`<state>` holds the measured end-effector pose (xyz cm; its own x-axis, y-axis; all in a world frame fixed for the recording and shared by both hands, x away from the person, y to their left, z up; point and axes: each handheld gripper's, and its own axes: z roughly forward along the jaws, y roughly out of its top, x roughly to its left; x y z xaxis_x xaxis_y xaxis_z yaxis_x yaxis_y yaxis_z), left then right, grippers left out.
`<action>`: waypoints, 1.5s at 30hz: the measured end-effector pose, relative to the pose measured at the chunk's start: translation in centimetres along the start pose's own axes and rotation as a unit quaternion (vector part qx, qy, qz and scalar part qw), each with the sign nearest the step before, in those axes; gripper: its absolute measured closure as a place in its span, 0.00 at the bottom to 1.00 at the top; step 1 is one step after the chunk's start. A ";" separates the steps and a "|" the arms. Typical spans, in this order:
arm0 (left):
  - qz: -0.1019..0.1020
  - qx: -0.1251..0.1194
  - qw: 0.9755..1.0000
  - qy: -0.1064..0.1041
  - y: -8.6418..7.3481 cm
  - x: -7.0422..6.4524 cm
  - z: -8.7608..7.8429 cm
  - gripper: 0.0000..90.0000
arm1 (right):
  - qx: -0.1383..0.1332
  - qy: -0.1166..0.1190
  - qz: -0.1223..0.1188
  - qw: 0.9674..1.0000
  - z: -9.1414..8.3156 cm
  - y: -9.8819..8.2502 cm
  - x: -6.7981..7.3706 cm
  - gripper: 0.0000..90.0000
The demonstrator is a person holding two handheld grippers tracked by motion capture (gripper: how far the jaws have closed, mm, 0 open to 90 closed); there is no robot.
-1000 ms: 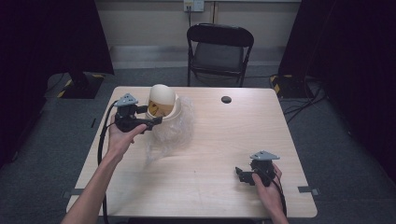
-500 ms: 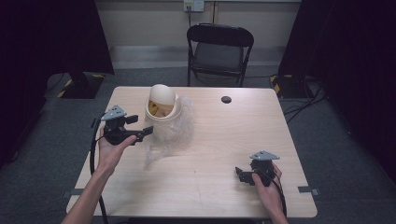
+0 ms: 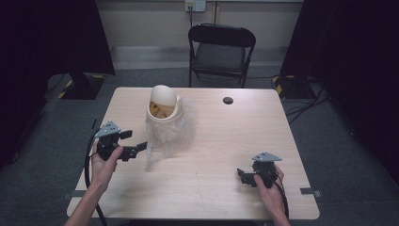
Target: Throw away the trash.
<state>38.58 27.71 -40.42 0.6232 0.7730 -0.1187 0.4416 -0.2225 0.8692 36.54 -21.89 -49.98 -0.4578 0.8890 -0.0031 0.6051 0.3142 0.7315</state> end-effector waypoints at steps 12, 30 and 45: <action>-0.010 0.030 0.999 0.029 -3.9 0.2 -0.5 0.18 | 0.000 0.000 0.000 1.000 0.0 0.0 0.0 0.13; -0.013 0.099 0.993 0.056 -9.2 0.4 0.0 0.18 | 0.000 0.000 0.000 1.000 0.0 0.0 0.0 0.13; 0.014 0.114 0.990 0.085 -10.5 0.4 1.1 0.17 | 0.000 0.000 0.000 1.000 0.0 0.0 0.0 0.13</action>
<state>34.92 29.69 -50.15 0.5281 0.8492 0.0022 0.5726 -0.3580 0.7375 36.54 -21.89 -49.99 -0.4578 0.8891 -0.0032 0.6052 0.3143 0.7314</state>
